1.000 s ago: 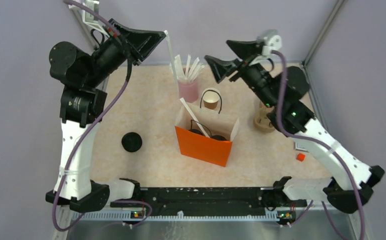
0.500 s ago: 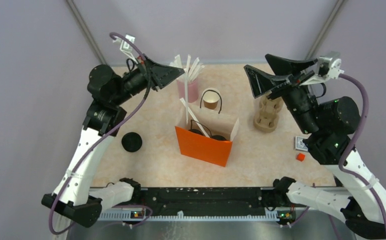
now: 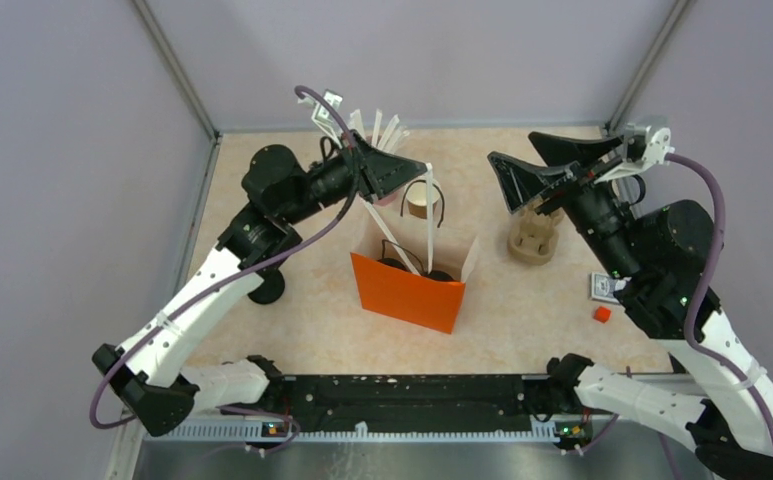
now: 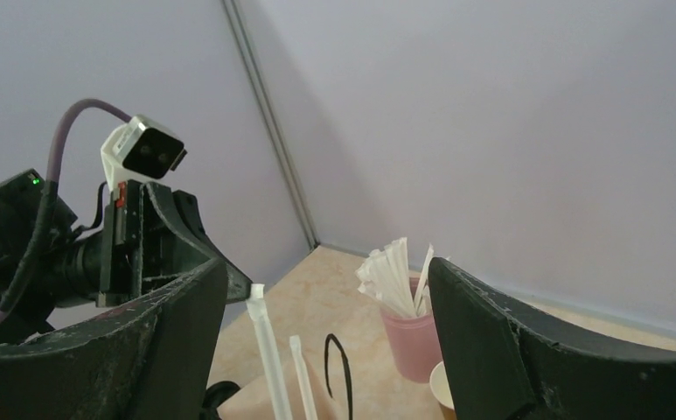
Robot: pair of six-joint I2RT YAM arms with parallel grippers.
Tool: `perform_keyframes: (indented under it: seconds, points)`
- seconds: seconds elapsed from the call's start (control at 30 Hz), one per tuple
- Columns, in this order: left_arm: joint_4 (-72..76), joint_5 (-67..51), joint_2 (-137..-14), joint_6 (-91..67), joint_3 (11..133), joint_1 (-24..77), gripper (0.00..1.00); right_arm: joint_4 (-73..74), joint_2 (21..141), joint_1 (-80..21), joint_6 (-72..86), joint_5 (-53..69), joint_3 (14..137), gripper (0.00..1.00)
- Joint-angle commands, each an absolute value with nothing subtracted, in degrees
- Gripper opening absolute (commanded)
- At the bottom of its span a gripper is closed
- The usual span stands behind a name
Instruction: Pack the takeout coffee
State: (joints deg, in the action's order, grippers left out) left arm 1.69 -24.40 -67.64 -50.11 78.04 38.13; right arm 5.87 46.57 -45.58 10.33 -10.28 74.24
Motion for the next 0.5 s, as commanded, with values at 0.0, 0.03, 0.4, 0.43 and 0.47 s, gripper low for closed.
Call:
perform_keyframes:
  seconds: [0.0,0.03,0.4,0.43,0.47]
  points:
    - [1.40,-16.16,-63.28,-46.32,71.29,38.95,0.00,8.43,45.99,-45.44,12.11,-11.97,74.75,0.83]
    - [-0.61,-14.29,-61.83,-45.55,69.05,38.87,0.00,9.15,46.01,-45.44,12.54,-12.24,74.83,0.83]
    - [-24.81,-4.76,-60.19,-30.27,79.06,36.28,0.66,21.95,47.20,-45.44,17.39,-12.16,78.84,0.83]
    - [-27.49,-4.14,-61.31,-28.58,82.03,36.25,0.67,24.54,47.76,-45.44,18.36,-12.28,79.52,0.83]
    - [-29.99,-3.57,-62.42,-26.87,84.87,36.29,0.69,27.12,48.26,-45.45,19.37,-12.27,80.04,0.83]
